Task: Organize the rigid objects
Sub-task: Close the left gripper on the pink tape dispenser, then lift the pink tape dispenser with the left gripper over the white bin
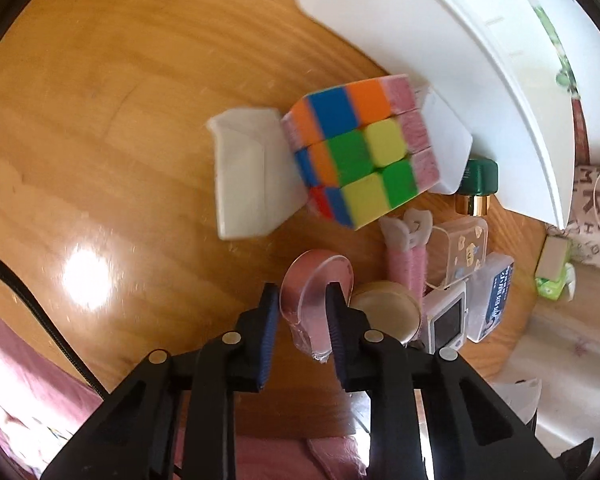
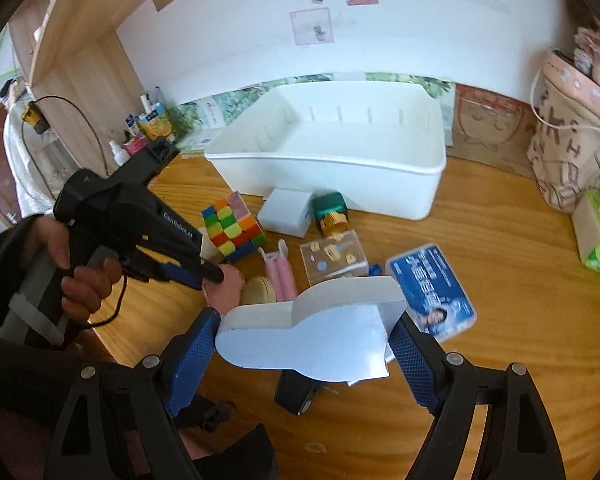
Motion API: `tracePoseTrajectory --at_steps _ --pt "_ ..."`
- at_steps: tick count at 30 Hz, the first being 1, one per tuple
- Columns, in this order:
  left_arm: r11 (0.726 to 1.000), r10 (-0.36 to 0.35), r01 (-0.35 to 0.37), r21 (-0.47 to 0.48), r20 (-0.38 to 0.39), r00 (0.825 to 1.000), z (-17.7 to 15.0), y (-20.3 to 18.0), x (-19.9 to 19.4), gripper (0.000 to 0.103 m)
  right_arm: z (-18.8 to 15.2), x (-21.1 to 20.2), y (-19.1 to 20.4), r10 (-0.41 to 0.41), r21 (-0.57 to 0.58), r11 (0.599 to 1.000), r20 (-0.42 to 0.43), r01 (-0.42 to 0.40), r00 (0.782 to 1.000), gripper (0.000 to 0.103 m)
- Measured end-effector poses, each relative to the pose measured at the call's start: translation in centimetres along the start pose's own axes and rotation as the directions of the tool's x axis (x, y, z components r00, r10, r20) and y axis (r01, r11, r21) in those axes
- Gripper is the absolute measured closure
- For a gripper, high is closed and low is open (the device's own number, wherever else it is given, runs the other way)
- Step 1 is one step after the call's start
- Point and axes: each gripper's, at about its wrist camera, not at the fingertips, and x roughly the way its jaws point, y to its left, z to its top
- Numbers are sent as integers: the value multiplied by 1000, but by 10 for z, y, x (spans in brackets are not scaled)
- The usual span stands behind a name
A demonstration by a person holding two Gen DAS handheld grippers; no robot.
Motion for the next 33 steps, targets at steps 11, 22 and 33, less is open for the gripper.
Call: tracePoseTrajectory --at_steps 11,22,33 --pt "996 28 -25 -85 31 999 -39 25 5 73 15 -13 -8 84 -57 995 30 -82 996 19" --pt "985 39 -33 -171 30 999 -57 49 20 52 7 -19 -21 113 -74 991 -8 -114 994 19" --pt "985 71 -66 -160 29 997 -49 22 31 49 4 -24 -31 124 -61 990 -1 -123 992 19"
